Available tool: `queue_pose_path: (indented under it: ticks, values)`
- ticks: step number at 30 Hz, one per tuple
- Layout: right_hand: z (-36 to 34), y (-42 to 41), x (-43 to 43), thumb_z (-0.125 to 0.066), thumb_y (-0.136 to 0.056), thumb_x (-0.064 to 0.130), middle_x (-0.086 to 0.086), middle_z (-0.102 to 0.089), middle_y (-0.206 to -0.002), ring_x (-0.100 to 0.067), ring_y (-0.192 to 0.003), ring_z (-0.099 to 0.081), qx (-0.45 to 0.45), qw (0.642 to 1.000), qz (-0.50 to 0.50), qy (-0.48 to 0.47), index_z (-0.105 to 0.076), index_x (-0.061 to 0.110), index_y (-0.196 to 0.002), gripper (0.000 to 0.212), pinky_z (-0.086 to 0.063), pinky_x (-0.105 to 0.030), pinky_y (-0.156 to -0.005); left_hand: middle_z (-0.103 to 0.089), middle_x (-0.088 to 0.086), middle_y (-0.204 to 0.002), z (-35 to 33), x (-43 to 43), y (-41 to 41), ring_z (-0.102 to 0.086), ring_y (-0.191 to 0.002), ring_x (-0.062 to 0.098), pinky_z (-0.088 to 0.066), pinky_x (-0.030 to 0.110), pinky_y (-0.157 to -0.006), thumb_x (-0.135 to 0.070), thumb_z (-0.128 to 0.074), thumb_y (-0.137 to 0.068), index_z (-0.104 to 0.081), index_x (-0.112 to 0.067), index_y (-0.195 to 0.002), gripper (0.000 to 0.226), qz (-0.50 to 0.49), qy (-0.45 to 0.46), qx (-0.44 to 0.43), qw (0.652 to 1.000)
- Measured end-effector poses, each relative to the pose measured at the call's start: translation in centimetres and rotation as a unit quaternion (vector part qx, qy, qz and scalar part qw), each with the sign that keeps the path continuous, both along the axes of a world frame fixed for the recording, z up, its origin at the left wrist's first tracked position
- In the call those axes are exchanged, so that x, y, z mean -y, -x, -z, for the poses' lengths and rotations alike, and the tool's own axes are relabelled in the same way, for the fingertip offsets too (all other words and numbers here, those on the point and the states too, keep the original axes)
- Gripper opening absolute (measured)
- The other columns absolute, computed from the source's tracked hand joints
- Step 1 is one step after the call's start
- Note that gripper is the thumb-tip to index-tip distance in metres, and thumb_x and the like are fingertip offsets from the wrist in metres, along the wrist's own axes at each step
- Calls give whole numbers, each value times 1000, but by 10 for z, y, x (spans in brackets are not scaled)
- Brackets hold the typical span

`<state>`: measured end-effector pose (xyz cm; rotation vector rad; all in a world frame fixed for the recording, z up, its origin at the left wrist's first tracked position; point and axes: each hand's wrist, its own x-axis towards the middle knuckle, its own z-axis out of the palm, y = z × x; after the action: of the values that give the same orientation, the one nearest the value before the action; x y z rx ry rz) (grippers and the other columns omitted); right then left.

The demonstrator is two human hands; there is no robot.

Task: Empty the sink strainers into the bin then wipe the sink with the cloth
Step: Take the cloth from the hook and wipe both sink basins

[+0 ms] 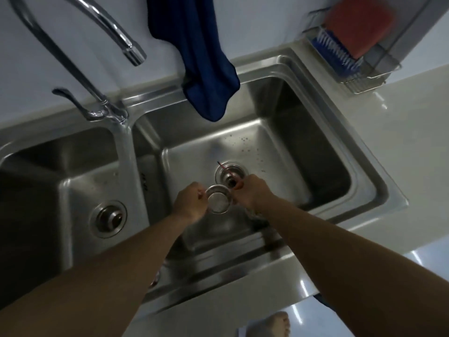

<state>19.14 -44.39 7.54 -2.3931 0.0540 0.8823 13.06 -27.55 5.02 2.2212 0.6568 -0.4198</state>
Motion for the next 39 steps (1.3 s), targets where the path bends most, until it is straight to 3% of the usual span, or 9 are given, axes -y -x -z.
queue_pose_path:
  ticks: [4,9,14,21,26,30,33,37,39]
  values:
    - [29,3,-11,-64,-88,19,-11,-70,-101,-24,-88,-65,-27,998,-38,51,-70,8,-105,21,-52,-31,-75,-72,12,-105,29,-6,9,-67,-96,31,-49,28,-78,-16,-61,-90,-62,-18,-92,3,24,-19,-43,999]
    - [46,5,-15,-64,-89,18,-6,-60,-80,-15,-69,-55,-40,991,-79,97,-65,7,-96,14,-36,-23,-53,-67,15,-121,50,-8,11,-62,-112,34,-47,32,-89,-21,-59,-94,-63,-13,-108,16,46,-25,-93,994]
    - [56,7,-16,-64,-89,18,-8,-64,-88,-21,-83,-61,-67,987,-109,95,-66,8,-93,11,-45,-29,-69,-64,15,-123,58,-10,13,-60,-113,33,-46,31,-88,-21,-58,-95,-61,-12,-110,18,78,-28,-120,989]
    - [46,-2,-10,-80,-78,38,-6,-74,-95,-19,-89,-68,-57,994,-75,59,-75,12,-98,34,-54,-28,-75,-63,13,-119,48,-11,7,-61,-105,28,-48,33,-83,-29,-62,-91,-62,-14,-102,19,158,-59,-101,980]
    - [30,-19,12,-83,-73,43,4,-73,-76,-9,-72,-66,-20,999,-13,48,-78,18,-85,28,-44,-22,-58,-50,9,-127,29,-1,0,-55,-114,31,-48,40,-94,-34,-60,-90,-58,-15,-119,36,236,-136,-31,962]
    - [28,-27,41,-76,-78,32,1,-74,-88,-13,-75,-66,25,994,16,106,-79,22,-92,17,-55,-26,-66,-54,9,-123,19,26,-17,-55,-113,30,-46,40,-94,-29,-56,-91,-58,-14,-119,32,249,-163,40,954]
    - [31,-30,58,-73,-84,30,0,-70,-95,-14,-82,-65,17,992,-4,128,-74,21,-105,23,-58,-31,-74,-56,6,-121,22,51,-25,-57,-110,25,-44,32,-84,-33,-57,-95,-58,-15,-122,32,249,-99,49,962]
    - [37,-29,69,-76,-83,34,-2,-68,-101,-16,-85,-64,3,988,-22,151,-69,19,-113,35,-57,-29,-73,-52,-8,-88,36,76,-28,-53,-76,8,-40,24,-62,-39,-61,-95,-59,-17,-113,28,236,-30,-7,971]
    - [40,-28,71,-76,-82,31,-3,-68,-101,-17,-84,-64,-6,988,-29,151,-69,17,-113,35,-56,-28,-70,-56,-6,-84,43,83,-29,-51,-70,6,-39,24,-56,-36,-60,-96,-59,-19,-101,18,236,-29,-34,971]
